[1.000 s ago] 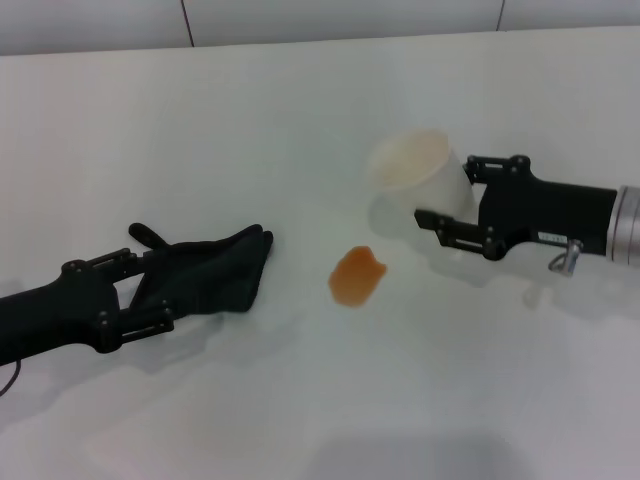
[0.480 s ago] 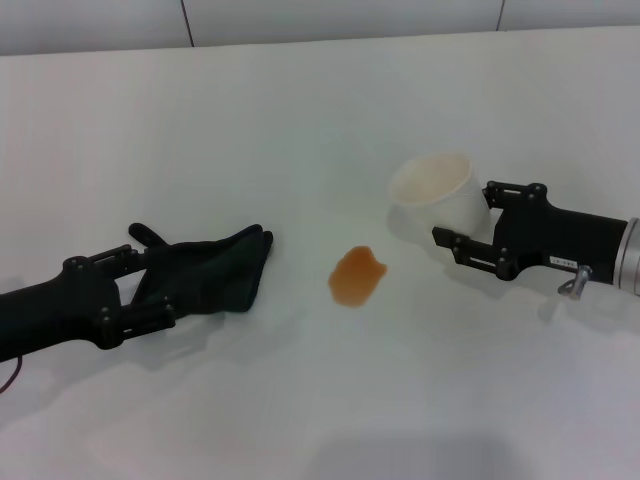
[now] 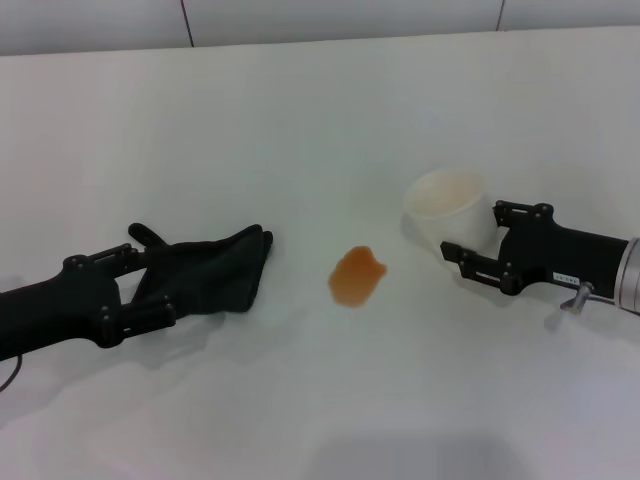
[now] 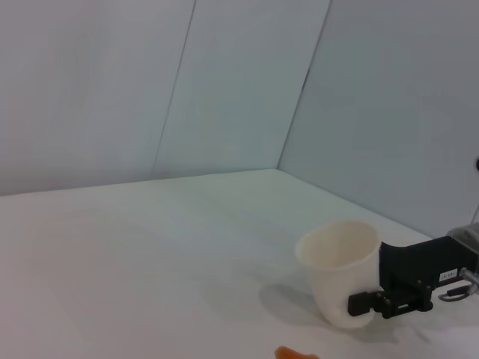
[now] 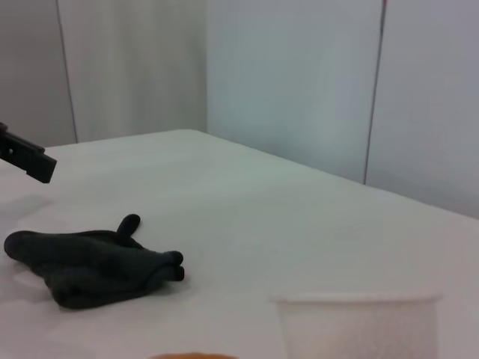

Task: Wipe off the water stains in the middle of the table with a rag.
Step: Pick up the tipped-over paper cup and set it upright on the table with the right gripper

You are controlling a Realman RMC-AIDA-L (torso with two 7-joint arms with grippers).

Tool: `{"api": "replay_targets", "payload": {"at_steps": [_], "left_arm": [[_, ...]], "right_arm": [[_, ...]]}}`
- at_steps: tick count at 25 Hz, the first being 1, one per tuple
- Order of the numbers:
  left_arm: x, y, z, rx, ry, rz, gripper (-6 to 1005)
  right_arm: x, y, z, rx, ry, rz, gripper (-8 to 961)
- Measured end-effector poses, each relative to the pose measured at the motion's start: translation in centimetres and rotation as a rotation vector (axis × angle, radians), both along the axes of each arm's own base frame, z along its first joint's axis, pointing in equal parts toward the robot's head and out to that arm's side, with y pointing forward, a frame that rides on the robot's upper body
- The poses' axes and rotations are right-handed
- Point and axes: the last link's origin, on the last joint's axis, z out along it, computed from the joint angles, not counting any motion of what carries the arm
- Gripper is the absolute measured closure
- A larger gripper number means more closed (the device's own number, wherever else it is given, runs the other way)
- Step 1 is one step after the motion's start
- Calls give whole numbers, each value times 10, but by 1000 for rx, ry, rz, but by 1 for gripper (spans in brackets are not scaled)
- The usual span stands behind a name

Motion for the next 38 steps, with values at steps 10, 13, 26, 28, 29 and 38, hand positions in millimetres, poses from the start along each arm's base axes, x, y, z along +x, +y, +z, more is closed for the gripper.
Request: {"api": "replay_targets", "payload": {"at_steps": [10,13,26,28,29,38], "left_arm": [[-1,0,1,-1,2,1,233],[-1,0,1,-1,2,1,234],[-1,0,1,-4,-1,7,234],[-1,0,1,-4,-1,7,234],[-1,0,1,-4,-1,7,234],[0,1,2,-2,-1,6,234]], "right_arm": [[7,-5,0,-11,-14,-12,414],[8,-6,0,-10,-23,2,416],[4,-10,4,-23,-1,38,355],[2,-10,5,-27,6,46,286],[1,-10,6,-28,9,49,251],[1,-9,8,-43,5,52,89]]}}
